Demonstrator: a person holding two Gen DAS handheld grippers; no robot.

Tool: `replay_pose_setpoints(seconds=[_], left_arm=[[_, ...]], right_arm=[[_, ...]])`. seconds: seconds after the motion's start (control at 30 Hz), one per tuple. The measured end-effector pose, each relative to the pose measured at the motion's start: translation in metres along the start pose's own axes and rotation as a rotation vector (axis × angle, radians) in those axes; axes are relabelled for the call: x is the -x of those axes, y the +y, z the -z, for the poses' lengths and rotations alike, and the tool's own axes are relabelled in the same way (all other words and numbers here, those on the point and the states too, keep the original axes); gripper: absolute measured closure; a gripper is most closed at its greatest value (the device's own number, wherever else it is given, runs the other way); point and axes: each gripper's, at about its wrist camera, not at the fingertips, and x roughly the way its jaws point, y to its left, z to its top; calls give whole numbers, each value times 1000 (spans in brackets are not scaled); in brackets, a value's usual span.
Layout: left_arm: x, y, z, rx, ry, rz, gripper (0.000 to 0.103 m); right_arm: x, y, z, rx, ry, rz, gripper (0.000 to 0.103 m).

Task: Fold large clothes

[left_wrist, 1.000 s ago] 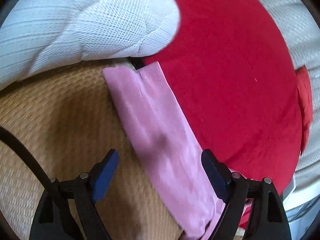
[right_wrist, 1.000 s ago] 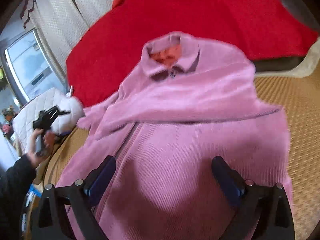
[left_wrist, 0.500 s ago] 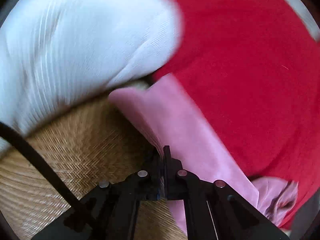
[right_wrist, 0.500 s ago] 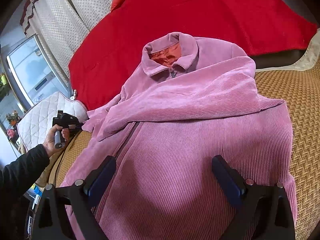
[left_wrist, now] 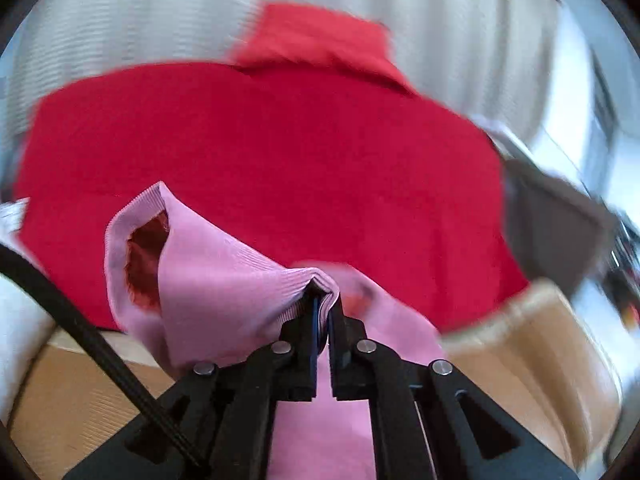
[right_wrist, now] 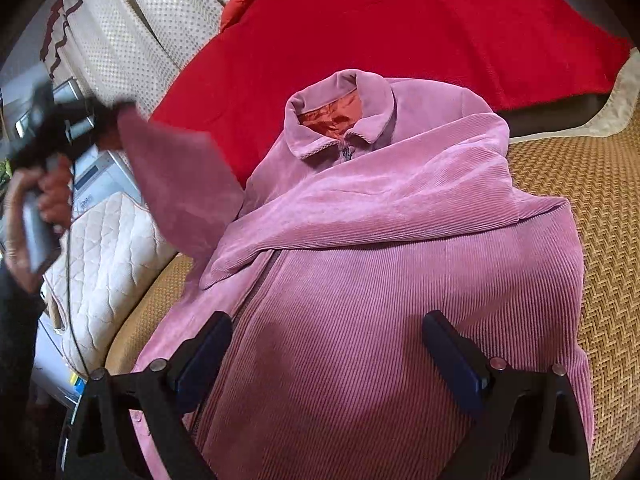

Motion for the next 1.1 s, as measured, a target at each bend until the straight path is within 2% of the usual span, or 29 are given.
replay_pose_setpoints(seconds=[0.03,0.07,0.1,0.17,0.23,0.27,0.37,0.5,0.63,0.73,0.8,0.87,0.93,0.97,1.03,1.1], left_arm=[[-12,-13,8,-36,40,25,71],[-26,-30,24,-69,99,32,41],[-39,-37,42,-75,149,15,31],[-60,-38,68,-64,231,-21,31],[-78,-21,93,-16,320,-61,31],[-65,-5,116,25,333,-80,31],[-34,42,129,139,281,-104,31],[-17,86,135,239,186,-211,31],[-22,126,160,340,204,-275,31],[-35,148,175,402,246,-263,31],[-38,153,185,436,262,-242,31],[-41,153,186,421,263,-237,30],[-43,150,184,400,259,-221,30],[-47,150,183,398,259,-219,30],[-53,152,183,414,264,-209,30],[-50,155,184,424,267,-198,30]], right_arm=[[1,0,0,-4,-2,-4,5],[1,-1,-1,-8,-5,-8,5],[2,-1,-1,-13,-7,-13,5],[3,-2,-1,-24,-12,-24,5],[4,-4,-2,-34,-18,-34,5],[4,-4,-2,-37,-18,-36,5],[3,-2,-3,-36,-14,-26,5],[3,-1,-2,-39,-13,-24,5],[18,-1,-7,-107,-13,1,5],[29,14,-31,-79,-25,82,5],[17,29,-59,-24,50,134,5],[-1,35,-89,-18,84,81,5],[-17,28,-112,-83,84,37,5],[-31,16,-124,-163,93,37,5],[-62,-6,-134,-288,152,28,6],[-82,-25,-133,-392,175,42,8]])
